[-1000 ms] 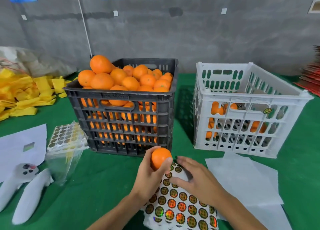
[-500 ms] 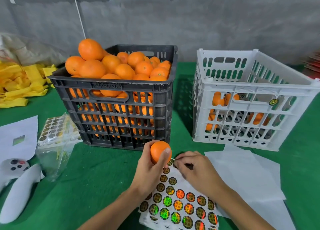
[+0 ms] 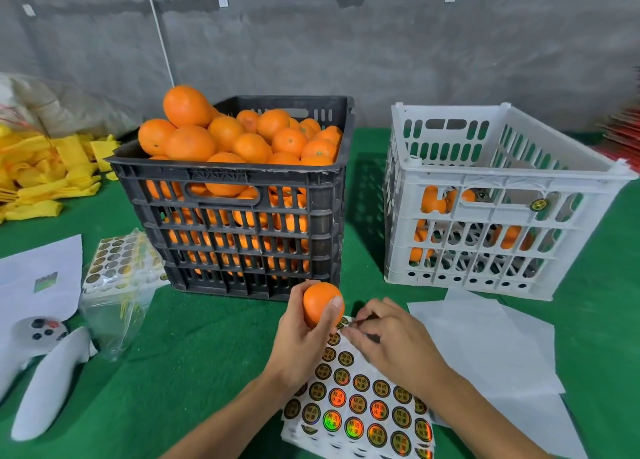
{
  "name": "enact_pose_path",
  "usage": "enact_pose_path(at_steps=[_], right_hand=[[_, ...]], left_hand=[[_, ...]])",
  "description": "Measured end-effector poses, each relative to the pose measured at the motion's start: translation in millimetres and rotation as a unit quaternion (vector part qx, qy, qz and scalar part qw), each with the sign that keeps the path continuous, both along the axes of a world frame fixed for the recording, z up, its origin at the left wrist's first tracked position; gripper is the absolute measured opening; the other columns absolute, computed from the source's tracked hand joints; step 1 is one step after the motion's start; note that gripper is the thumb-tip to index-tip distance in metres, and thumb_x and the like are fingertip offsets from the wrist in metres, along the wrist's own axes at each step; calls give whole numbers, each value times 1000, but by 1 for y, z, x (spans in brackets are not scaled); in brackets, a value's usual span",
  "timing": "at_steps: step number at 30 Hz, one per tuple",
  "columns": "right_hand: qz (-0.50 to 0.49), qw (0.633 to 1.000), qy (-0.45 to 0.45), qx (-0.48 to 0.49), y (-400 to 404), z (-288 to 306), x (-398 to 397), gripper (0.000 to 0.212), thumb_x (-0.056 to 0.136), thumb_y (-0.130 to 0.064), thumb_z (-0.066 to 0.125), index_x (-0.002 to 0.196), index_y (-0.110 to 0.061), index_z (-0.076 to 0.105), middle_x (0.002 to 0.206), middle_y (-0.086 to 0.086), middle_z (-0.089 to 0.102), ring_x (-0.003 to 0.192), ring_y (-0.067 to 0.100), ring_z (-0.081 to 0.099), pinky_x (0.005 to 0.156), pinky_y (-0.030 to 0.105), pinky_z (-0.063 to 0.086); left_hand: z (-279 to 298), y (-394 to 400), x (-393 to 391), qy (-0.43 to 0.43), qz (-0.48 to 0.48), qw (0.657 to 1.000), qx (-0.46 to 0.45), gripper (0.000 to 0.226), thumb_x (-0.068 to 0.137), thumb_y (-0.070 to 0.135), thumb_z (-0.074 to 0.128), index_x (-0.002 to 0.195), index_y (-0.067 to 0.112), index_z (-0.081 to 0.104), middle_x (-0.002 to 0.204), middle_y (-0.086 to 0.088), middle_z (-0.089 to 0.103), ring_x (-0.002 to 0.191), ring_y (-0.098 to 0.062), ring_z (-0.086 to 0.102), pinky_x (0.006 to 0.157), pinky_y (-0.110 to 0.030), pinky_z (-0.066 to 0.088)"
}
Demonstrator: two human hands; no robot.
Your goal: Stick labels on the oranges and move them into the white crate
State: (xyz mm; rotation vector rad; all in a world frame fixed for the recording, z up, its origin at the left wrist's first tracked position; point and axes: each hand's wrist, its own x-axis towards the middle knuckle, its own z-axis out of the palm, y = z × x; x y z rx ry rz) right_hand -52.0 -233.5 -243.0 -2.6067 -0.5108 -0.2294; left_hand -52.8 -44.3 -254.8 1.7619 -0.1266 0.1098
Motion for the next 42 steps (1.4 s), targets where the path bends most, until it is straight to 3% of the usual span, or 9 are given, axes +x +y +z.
enact_pose_path(at_steps=[8,18,21,25,27,30,35,39,42], right_hand=[[-72,984,33,162,5,-2,4,19,96,-34,67,80,-25,74,89,-13,62,86,6,58,78,39,53],[-78,963,-92,241,20,4,-2,11,98,-30,67,97,-27,78,97,-22,60,100,7,60,83,30,52],[-27,966,-44,255,15,8,-5,25,104,-39,54,108,-29,77,110,-26,60,113,7,57,90,30,51],[10,995,-31,98,13,8,-12,57,100,-60,44,151,-34,45,145,-32,42,136,-9,34,115,25,35],[-9,997,-55,47,20,14,-19,82,90,-78,41,158,-32,31,154,-22,39,142,-3,33,119,23,32],[-73,975,-177,112,27,38,-26,93,86,-81,46,155,-18,42,149,-6,53,136,10,50,109,27,44],[-134,901,-391,130,3,107,-2,78,87,-57,70,145,-7,54,144,7,60,132,21,56,109,35,45],[-206,903,-374,60,-32,160,31,73,89,-34,78,152,-20,46,157,7,46,141,33,45,114,49,41],[-250,907,-336,33,-52,177,53,67,95,-33,71,155,-24,42,161,9,40,142,38,43,115,54,40]], left_hand=[[-1,-1,1,-1,-4,1000,6,54,82,81,59,127,52,47,117,17,64,98,-2,69,81,-21,58],[1,-1,1,4,-31,999,14,53,88,82,53,130,51,45,114,22,66,105,-2,69,86,-24,58],[5,2,2,19,-39,999,7,58,88,83,45,132,46,46,119,13,66,103,-2,69,89,-28,57],[18,1,1,37,-55,997,-35,48,99,69,39,132,35,51,124,-6,63,96,-13,70,85,-28,59],[27,0,-5,47,-67,994,-75,53,98,72,42,139,39,50,129,-8,63,104,-20,72,91,-33,59],[51,-7,-11,59,-132,980,-136,60,91,74,54,147,54,45,144,3,59,125,-20,66,108,-40,52],[136,-22,9,-83,-170,982,-13,62,97,75,44,153,48,40,145,21,57,136,0,53,119,-38,40],[203,-19,50,-278,-81,954,73,21,106,21,58,124,19,68,125,7,65,105,-13,71,91,-32,61],[232,2,92,-378,46,886,264,16,102,21,63,116,18,70,120,2,66,111,-15,63,96,-32,53]])
